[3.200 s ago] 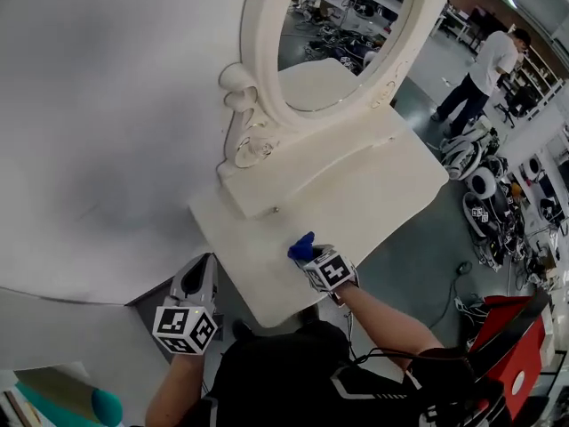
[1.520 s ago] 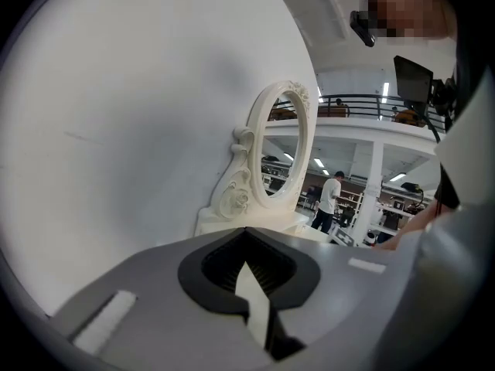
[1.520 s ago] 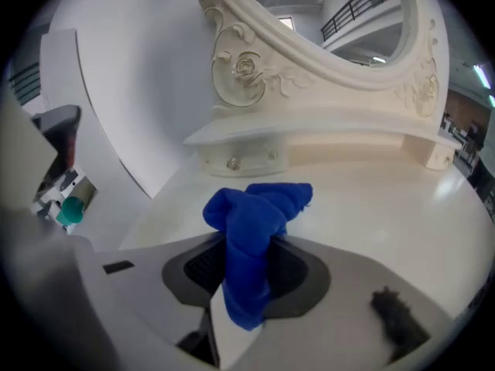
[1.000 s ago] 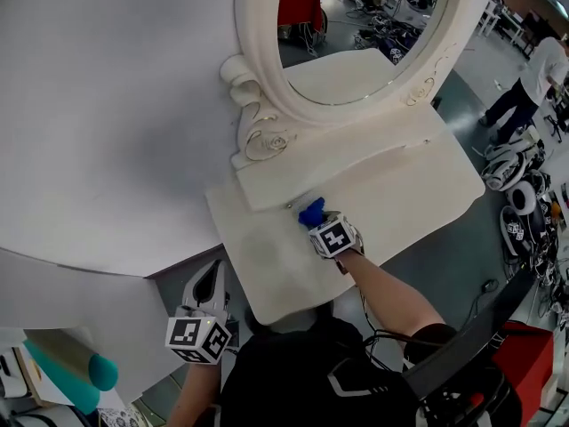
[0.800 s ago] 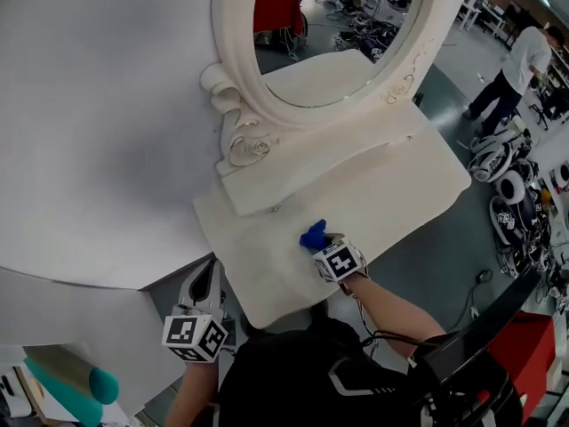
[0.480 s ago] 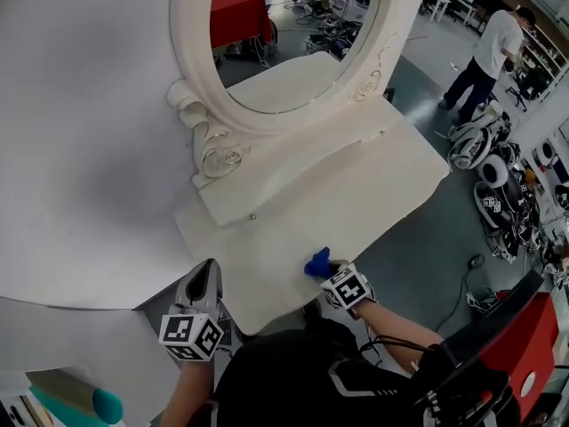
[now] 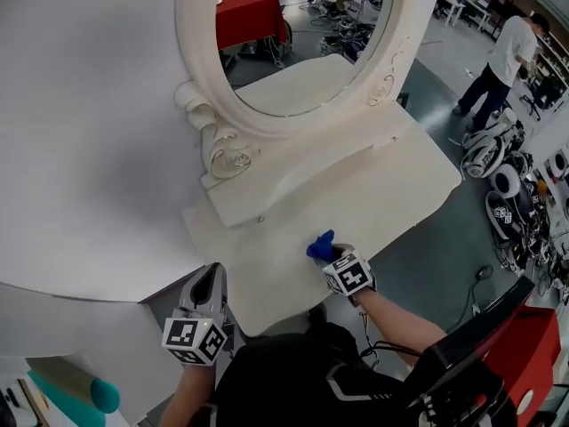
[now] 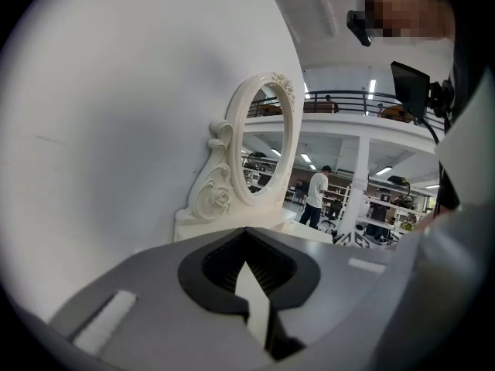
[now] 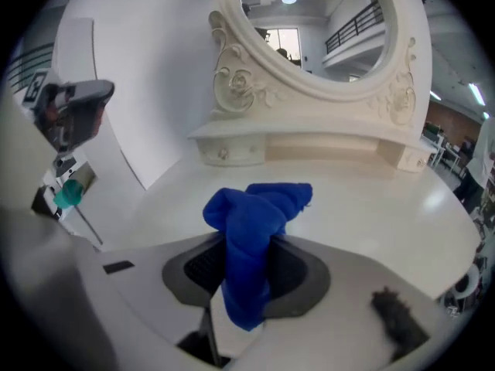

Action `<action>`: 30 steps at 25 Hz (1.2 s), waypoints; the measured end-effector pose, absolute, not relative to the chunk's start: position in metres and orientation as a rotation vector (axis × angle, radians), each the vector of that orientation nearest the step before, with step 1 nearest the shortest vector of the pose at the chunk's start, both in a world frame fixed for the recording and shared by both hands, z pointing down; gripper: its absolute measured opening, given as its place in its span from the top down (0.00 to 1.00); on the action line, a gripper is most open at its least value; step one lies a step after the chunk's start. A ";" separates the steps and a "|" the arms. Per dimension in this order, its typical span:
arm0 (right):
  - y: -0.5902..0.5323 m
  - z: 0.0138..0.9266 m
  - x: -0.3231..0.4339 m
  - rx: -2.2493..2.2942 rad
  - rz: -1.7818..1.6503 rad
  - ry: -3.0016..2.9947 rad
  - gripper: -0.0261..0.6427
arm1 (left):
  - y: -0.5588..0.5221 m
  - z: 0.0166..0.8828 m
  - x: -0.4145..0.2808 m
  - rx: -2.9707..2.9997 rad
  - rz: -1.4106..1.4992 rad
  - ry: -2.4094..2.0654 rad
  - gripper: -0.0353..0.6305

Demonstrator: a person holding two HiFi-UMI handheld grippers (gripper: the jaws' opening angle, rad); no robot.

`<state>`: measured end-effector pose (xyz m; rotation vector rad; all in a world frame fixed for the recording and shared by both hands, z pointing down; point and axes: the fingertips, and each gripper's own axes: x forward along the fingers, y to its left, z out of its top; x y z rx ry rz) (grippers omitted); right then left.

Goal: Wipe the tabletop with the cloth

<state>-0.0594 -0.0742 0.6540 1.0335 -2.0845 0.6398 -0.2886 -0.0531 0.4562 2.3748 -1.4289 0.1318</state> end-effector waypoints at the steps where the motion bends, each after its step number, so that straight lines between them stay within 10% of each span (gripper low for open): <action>1: -0.100 0.652 -0.066 1.060 0.641 -2.111 0.77 | -0.051 0.459 -0.294 2.355 0.138 -1.451 0.94; 11: -0.221 0.669 -0.102 1.102 0.548 -2.074 0.77 | -0.029 0.471 -0.318 2.218 0.164 -1.578 0.94; 30: -0.004 0.670 0.000 1.106 0.693 -2.047 0.77 | -0.057 0.460 -0.259 2.395 0.135 -1.326 0.94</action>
